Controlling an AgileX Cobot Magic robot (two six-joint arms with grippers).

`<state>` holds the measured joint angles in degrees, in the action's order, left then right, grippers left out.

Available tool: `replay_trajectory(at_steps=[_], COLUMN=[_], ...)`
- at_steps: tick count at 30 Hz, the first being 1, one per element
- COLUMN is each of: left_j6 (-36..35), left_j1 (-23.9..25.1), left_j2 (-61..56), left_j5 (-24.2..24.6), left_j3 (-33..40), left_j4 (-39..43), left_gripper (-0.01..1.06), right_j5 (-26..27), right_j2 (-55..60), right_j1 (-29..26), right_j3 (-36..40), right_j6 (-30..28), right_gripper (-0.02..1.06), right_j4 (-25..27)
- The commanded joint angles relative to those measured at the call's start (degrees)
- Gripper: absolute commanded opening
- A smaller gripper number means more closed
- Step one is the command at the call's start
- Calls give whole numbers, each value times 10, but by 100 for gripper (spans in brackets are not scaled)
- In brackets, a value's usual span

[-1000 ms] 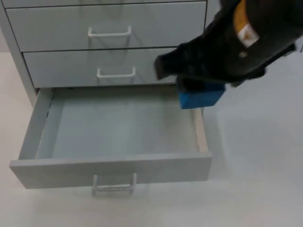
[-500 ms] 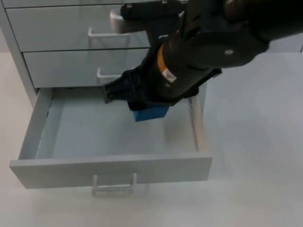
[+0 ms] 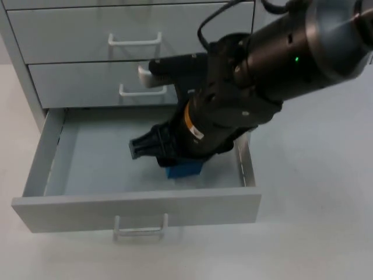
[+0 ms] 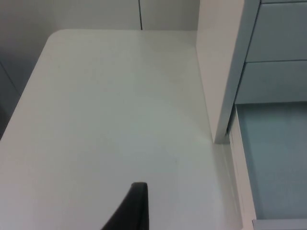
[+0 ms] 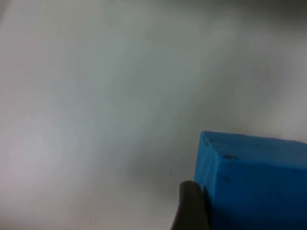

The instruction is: Open the drawer with the left hand, place the block into the drawer with the right hand, then close the drawer with the left hand.

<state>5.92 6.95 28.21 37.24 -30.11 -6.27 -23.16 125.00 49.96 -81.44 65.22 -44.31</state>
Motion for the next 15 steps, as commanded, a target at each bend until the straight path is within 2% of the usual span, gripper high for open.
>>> replay_trajectory(at_steps=[1, 3, 5, 6, 8, 10, 15], left_j6=[-5, -5, -5, -5, -5, -5, -5], left_j1=[1, 1, 1, 1, 1, 1, 1], left_j2=[-2, -2, -2, -2, -2, -2, -2], left_j5=[-7, -7, -7, -7, -7, -7, -7], left_j3=[2, 2, 2, 2, 2, 2, 2], left_j4=[-7, -7, -7, -7, -7, -7, -7], left_gripper=[105, 105, 105, 105, 105, 105, 105], right_j5=[8, 9, 7, 7, 9, 11, 10], right_j2=[6, 13, 14, 14, 14, 14, 2], right_j1=[-1, -1, -1, -1, -1, -1, -1], right_j3=[-7, -7, -7, -7, -7, -7, -7], right_j6=[3, 3, 3, 3, 3, 3, 3], right_gripper=[1, 10, 28, 28, 55, 72, 80], right_j4=[-3, -3, -3, -3, -4, -4, 1])
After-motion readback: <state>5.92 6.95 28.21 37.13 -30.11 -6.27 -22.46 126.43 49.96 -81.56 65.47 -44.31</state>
